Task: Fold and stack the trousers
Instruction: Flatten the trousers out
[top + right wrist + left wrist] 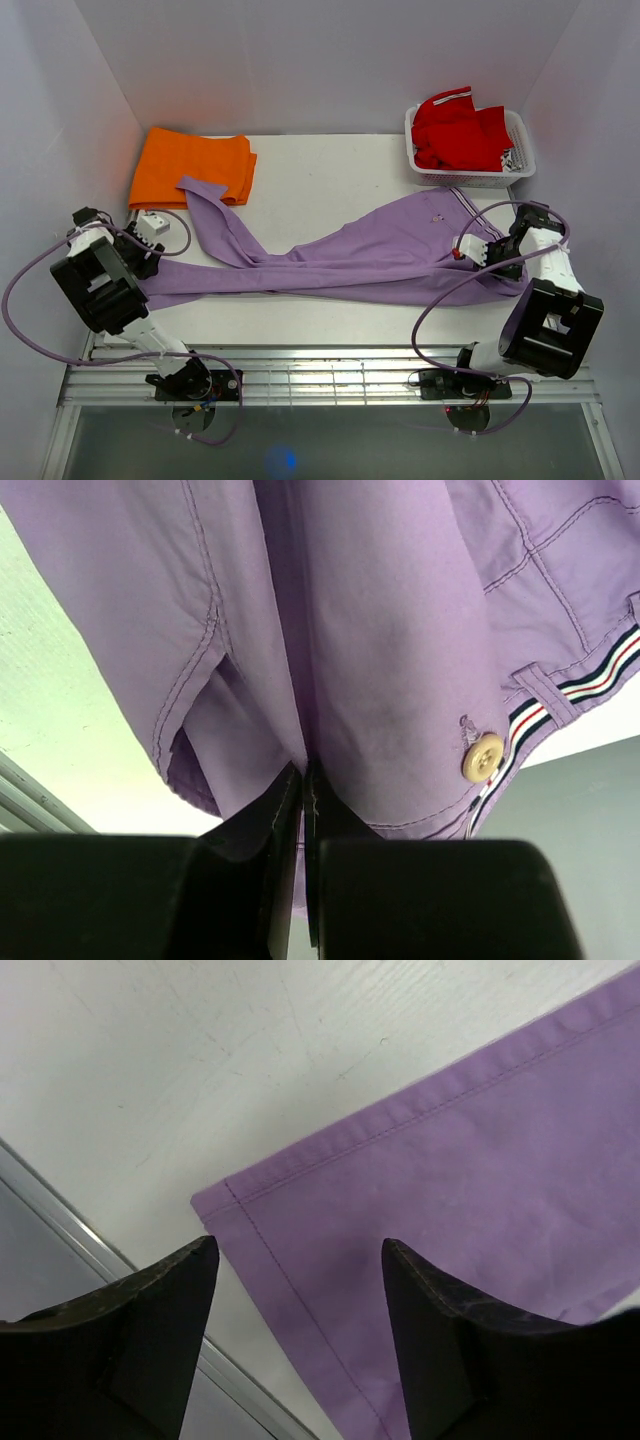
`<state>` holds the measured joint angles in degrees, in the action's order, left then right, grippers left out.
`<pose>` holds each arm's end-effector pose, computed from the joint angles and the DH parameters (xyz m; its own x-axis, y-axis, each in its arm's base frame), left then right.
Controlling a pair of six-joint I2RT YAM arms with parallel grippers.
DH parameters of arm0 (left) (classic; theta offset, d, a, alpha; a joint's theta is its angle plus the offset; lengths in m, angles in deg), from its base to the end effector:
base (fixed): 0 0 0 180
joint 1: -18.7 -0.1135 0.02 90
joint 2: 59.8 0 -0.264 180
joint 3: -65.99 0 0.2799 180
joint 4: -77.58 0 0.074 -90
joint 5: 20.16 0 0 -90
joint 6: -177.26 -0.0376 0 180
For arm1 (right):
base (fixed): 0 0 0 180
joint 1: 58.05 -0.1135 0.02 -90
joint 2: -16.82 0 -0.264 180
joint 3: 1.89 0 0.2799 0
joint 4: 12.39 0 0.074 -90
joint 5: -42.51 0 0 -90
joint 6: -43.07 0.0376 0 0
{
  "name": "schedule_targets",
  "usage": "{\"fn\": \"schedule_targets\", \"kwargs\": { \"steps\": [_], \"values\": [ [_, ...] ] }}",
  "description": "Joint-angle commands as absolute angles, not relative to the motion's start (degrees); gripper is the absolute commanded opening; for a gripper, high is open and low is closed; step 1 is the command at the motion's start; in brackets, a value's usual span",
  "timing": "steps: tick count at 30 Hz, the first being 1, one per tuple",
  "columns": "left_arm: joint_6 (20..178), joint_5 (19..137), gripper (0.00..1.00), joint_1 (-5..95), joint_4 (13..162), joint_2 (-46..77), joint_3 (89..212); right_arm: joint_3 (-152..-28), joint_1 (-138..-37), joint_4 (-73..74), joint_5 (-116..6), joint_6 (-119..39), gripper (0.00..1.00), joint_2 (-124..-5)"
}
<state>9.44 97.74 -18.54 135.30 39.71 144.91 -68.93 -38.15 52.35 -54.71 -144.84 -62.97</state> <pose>0.2872 0.1962 0.1704 -0.6135 0.6188 -0.4907 0.6651 0.7398 0.1014 0.2558 -0.0876 0.2029 -0.1828 -0.9789 -0.0917 -0.9522 0.1995 -0.2314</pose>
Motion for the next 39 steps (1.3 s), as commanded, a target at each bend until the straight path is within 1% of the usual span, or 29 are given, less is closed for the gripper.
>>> {"fn": "schedule_targets", "kwargs": {
  "steps": [1,4,5,7,9,11,14,18,21,23,25,27,28,29,30,32,33,34,35,36,37,38,39],
  "values": [
    [13.0,94.36,0.75,-18.39,129.86,41.62,144.46,-71.31,-38.01,52.9,-54.78,-144.58,0.08,-63.34],
    [11.94,93.57,0.6,-18.22,131.35,44.0,144.64,-70.17,-38.01,52.02,-54.26,-144.75,0.08,-63.17],
    [11.68,93.4,0.52,-18.04,131.61,44.87,144.72,-69.65,-38.01,51.76,-54.34,-144.84,0.08,-63.08],
    [11.15,93.83,0.44,-18.04,133.63,45.67,145.34,-69.03,-38.19,51.49,-54.61,-144.84,0.08,-62.64],
    [10.88,94.88,0.25,-18.04,135.73,46.55,146.92,-68.5,-38.28,50.88,-54.7,-144.93,0.08,-62.29],
    [11.23,95.85,0.0,-18.04,136.97,46.55,149.54,-68.5,-38.27,50.18,-54.87,-144.93,0.08,-61.93],
    [13.95,98.31,0.0,-18.04,137.33,45.76,153.67,-69.73,-38.27,49.74,-55.31,-144.32,0.08,-62.46],
    [16.59,102.7,0.0,-18.3,138.73,44.18,163.77,-71.92,-38.28,49.03,-56.1,-142.39,0.08,-63.34],
    [18.0,107.53,0.0,-19.36,138.39,41.2,167.65,-73.24,-38.28,48.86,-57.33,-142.03,0.08,-62.82],
    [18.18,110.69,0.0,-20.76,138.12,37.44,167.49,-73.42,-38.28,48.94,-58.03,-142.2,0.08,-61.32],
    [16.09,112.37,0.0,-22.34,137.07,33.74,163.56,-73.07,-38.19,49.47,-58.74,-143.34,0.08,-59.14],
    [12.92,115.18,0.0,-26.38,136.63,26.54,159.16,-71.06,-37.93,50.0,-58.91,-144.83,0.08,-57.2],
    [10.99,116.06,0.0,-28.39,136.54,24.16,154.09,-70.01,-37.66,50.09,-59.0,-145.97,0.08,-54.58],
    [7.32,117.03,0.0,-32.68,136.36,21.7,151.69,-68.6,-37.31,50.09,-58.92,-149.12,0.08,-53.07],
    [4.15,118.0,0.0,-34.63,138.19,18.11,149.41,-65.63,-36.79,49.91,-58.65,-150.8,0.08,-51.84],
    [-0.61,116.7,0.0,-37.36,139.87,16.15,143.71,-62.54,-36.61,49.21,-58.21,-154.4,0.08,-48.41],
    [-1.5,115.29,0.02,-37.29,140.92,16.23,142.8,-59.83,-36.61,48.08,-57.86,-155.03,0.08,-47.62],
    [-2.12,114.32,0.13,-37.38,142.24,17.01,142.7,-58.76,-36.61,47.37,-57.86,-155.91,0.08,-46.22],
    [-2.47,114.75,0.3,-37.29,145.56,18.15,144.79,-57.87,-36.61,46.84,-57.77,-156.18,0.08,-45.68],
    [-1.43,115.71,0.57,-37.03,146.89,19.73,146.64,-57.26,-36.61,46.31,-57.68,-156.7,0.08,-45.5],
    [-0.12,116.33,0.73,-36.33,147.95,23.31,148.75,-56.82,-36.61,46.31,-57.6,-156.79,0.08,-45.67],
    [1.2,115.55,0.9,-33.36,148.92,25.44,151.03,-56.98,-36.61,46.39,-57.51,-156.79,0.08,-46.11],
    [3.65,114.15,0.98,-31.51,150.5,27.37,155.23,-57.25,-36.61,46.31,-57.59,-156.19,0.08,-46.72]
  ]
}}
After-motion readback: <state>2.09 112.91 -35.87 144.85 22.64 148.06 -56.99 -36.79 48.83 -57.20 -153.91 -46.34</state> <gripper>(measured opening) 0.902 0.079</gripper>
